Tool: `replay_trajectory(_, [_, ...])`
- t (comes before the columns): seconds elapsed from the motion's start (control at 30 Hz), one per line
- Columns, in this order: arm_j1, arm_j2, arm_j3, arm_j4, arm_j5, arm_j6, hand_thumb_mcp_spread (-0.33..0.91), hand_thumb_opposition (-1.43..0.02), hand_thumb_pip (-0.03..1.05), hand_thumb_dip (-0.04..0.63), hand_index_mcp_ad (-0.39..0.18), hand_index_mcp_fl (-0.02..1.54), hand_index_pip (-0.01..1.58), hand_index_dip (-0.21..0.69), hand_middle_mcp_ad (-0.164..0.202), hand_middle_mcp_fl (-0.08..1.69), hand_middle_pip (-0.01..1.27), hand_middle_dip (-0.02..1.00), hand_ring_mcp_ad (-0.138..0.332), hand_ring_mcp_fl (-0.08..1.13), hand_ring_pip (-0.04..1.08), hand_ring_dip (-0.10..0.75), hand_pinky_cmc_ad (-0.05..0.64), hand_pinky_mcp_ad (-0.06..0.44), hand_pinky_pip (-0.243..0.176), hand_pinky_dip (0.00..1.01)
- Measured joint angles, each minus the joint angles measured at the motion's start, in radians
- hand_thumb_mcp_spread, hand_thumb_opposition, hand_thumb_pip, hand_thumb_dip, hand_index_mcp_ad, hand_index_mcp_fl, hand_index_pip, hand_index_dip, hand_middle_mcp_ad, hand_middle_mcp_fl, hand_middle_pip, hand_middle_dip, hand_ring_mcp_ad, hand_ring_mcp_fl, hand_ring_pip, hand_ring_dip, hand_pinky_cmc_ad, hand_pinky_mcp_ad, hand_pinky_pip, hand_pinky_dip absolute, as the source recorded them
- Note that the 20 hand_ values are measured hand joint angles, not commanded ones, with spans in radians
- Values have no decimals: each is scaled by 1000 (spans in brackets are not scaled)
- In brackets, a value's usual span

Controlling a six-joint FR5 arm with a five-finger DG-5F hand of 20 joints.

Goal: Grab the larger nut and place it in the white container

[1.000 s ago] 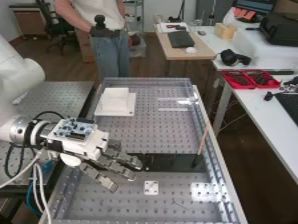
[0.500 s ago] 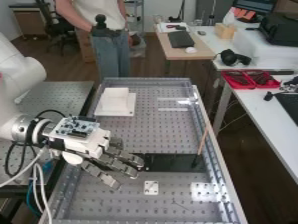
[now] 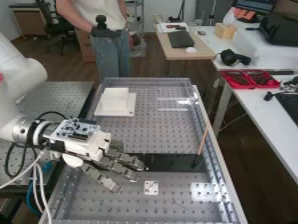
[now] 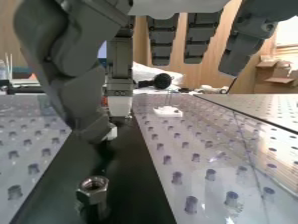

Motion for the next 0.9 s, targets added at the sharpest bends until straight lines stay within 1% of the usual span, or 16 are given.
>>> replay_trajectory(0.23, [-3, 0, 8, -14, -1, -2, 405, -840, 686, 220, -171, -10, 1548, 340, 63, -7, 126, 188, 129, 2, 91, 112, 367, 278, -89, 316])
replay_trajectory(0.27, [-3, 0, 9, -18, -1, 0, 405, -840, 684, 220, -171, -10, 1545, 314, 63, -3, 126, 188, 129, 5, 94, 112, 367, 278, -89, 316])
replay_trajectory(0.43, [-4, 1, 12, -28, -2, 1, 398, -836, 691, 220, -171, -9, 1525, 257, 63, -7, 126, 188, 129, 2, 91, 115, 367, 278, -89, 316])
replay_trajectory(0.5, [-4, 1, 13, -34, -4, 0, 398, -836, 703, 229, -171, -10, 1468, 230, 63, -7, 126, 188, 129, 5, 87, 117, 367, 278, -89, 316])
replay_trajectory(0.63, [-2, 3, 10, -36, -3, 0, 405, -867, 709, 222, -171, -5, 1384, 188, 63, -3, 126, 188, 129, 5, 87, 117, 367, 278, -89, 319])
replay_trajectory(0.77, [-1, 6, 5, -35, 2, -1, 403, -867, 712, 222, -169, -7, 1304, 124, 63, -7, 126, 188, 129, 5, 87, 117, 368, 278, -89, 333])
replay_trajectory(0.9, [-1, 8, -2, -28, 6, 3, 393, -867, 719, 220, -173, -10, 1292, 108, 63, -7, 126, 188, 129, 5, 87, 117, 368, 278, -89, 349])
